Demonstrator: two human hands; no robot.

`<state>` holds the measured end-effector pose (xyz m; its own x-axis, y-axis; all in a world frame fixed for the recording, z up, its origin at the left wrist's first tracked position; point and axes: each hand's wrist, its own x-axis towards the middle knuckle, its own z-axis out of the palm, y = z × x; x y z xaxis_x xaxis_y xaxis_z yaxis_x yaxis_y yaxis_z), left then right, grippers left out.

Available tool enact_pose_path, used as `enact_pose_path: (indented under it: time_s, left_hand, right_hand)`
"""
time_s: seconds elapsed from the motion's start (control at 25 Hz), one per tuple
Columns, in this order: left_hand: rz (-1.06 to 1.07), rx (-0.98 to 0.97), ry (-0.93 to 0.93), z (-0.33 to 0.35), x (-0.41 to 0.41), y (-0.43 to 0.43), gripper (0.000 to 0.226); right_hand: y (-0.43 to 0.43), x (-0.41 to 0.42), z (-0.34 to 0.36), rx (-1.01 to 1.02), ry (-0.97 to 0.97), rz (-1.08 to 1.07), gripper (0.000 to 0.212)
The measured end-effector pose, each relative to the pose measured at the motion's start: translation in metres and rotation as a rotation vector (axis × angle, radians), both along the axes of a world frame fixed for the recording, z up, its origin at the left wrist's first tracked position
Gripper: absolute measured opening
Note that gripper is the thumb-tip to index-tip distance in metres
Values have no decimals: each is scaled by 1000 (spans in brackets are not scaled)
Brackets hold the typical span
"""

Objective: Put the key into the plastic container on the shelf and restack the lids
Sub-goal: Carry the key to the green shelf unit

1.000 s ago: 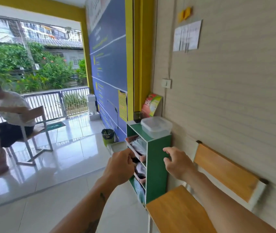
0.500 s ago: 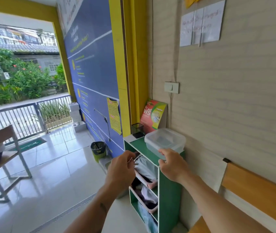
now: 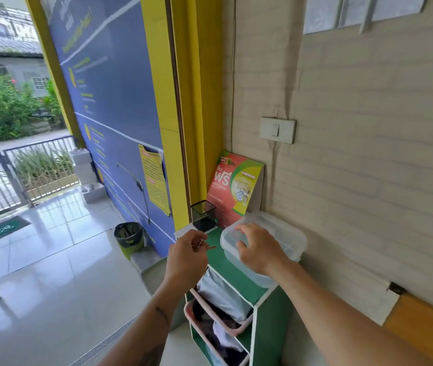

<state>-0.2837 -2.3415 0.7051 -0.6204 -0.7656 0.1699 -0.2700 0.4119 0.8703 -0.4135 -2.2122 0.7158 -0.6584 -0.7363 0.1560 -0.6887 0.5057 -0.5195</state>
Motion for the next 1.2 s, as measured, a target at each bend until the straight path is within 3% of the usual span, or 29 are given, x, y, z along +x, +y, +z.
enact_pose_path:
  time_s: [0.36,0.64,0.84,1.04,1.2]
  left_hand:
    - [-242,41,-104,-55,-107,-134,27]
    - [-400,117,-181,-107,-149,-158,14]
    - [-437,178,-239,-139,-161,-159,19]
    - [-483,105,-308,-153,-168,-164,27]
    - [-549,-60,-371,-156,-171,-168,35]
  right_hand:
    - [-94,-47,-47,207,2,-216,55]
    - [-118,-56,-73,365,5,-338,66]
    - [-120,-56,-86,379,62,-359,76]
    - [-118,-55,-93,332,111,-377,74]
    - [-122,-51,-99,336,169,-399,72]
